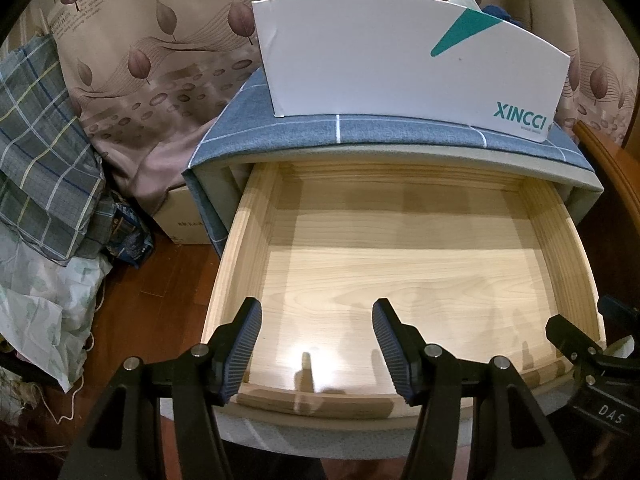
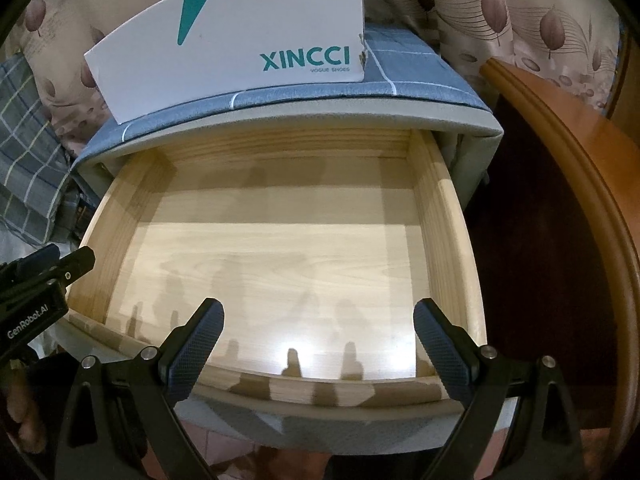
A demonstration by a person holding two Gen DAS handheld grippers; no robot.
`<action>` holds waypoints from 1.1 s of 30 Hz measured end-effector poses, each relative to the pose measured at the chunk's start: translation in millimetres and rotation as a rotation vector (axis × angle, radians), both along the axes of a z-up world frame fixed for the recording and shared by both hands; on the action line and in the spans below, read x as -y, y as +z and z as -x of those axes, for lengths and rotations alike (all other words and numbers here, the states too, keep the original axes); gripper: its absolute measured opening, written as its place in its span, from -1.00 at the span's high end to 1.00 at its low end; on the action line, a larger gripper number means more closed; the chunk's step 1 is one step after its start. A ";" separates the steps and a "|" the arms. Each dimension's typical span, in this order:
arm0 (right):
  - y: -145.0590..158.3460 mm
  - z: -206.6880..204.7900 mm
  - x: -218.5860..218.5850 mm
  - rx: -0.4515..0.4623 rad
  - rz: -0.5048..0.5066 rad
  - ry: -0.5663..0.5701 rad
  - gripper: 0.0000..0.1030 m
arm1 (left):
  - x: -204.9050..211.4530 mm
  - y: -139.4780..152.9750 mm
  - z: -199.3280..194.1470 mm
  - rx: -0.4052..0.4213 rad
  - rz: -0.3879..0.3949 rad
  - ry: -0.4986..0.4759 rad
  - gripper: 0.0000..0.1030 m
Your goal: Take underwear out of drawer
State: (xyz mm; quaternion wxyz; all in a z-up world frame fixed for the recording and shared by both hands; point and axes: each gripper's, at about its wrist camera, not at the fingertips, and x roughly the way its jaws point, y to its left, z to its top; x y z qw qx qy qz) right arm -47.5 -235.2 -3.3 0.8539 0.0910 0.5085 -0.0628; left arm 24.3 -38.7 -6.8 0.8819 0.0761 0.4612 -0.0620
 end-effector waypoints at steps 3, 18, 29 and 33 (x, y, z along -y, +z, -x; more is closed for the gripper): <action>-0.2 -0.1 -0.2 -0.002 0.001 -0.002 -0.83 | 1.7 -0.8 0.1 -0.002 -0.001 -0.003 -0.15; -1.5 -0.8 -0.9 -0.012 0.003 -0.005 -0.83 | 3.0 -0.2 -0.3 -0.007 -0.005 -0.014 -0.15; -2.1 -0.4 -1.5 -0.015 0.004 -0.004 -0.83 | 2.8 -0.4 -0.1 -0.008 -0.003 -0.016 -0.15; -1.9 -0.5 -1.3 -0.014 0.003 -0.005 -0.83 | 2.4 -0.5 -0.4 -0.005 -0.004 -0.014 -0.15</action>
